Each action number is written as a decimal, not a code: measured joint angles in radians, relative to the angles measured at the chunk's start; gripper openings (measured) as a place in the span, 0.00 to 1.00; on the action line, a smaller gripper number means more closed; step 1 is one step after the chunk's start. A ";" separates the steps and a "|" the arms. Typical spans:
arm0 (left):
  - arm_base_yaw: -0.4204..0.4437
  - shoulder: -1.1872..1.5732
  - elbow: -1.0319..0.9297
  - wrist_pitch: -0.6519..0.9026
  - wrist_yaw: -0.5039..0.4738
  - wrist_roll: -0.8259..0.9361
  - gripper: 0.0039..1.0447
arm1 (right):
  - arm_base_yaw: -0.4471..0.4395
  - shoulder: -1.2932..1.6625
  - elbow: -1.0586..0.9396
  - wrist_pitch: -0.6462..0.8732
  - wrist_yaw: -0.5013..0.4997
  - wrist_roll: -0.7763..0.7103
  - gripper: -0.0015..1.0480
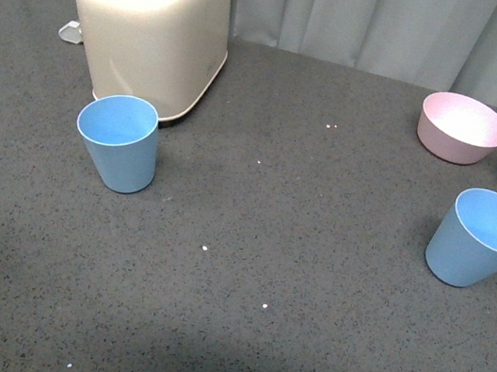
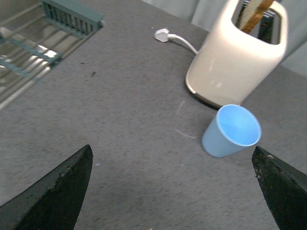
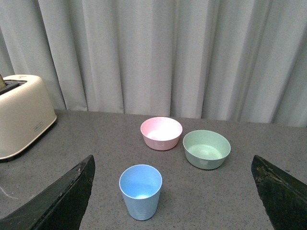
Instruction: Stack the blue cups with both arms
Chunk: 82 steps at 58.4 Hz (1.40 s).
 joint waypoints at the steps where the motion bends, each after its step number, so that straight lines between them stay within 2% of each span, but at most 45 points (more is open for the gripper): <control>1: 0.005 0.064 0.026 0.024 0.018 -0.013 0.94 | 0.000 0.000 0.000 0.000 0.000 0.000 0.91; 16: 0.035 0.603 0.303 0.026 0.141 -0.143 0.94 | 0.000 0.000 0.000 0.000 0.000 0.000 0.91; 34: 0.050 0.926 0.563 -0.091 0.191 -0.215 0.94 | 0.000 0.000 0.000 0.000 0.000 0.000 0.91; 56: 0.025 1.044 0.716 -0.152 0.225 -0.250 0.94 | 0.000 0.000 0.000 0.000 0.000 0.000 0.91; 80: -0.028 1.143 0.793 -0.262 0.233 -0.138 0.94 | 0.000 0.000 0.000 0.000 0.000 0.000 0.91; 82: -0.029 1.154 0.800 -0.269 0.232 -0.135 0.88 | 0.000 0.000 0.000 0.000 0.000 0.000 0.91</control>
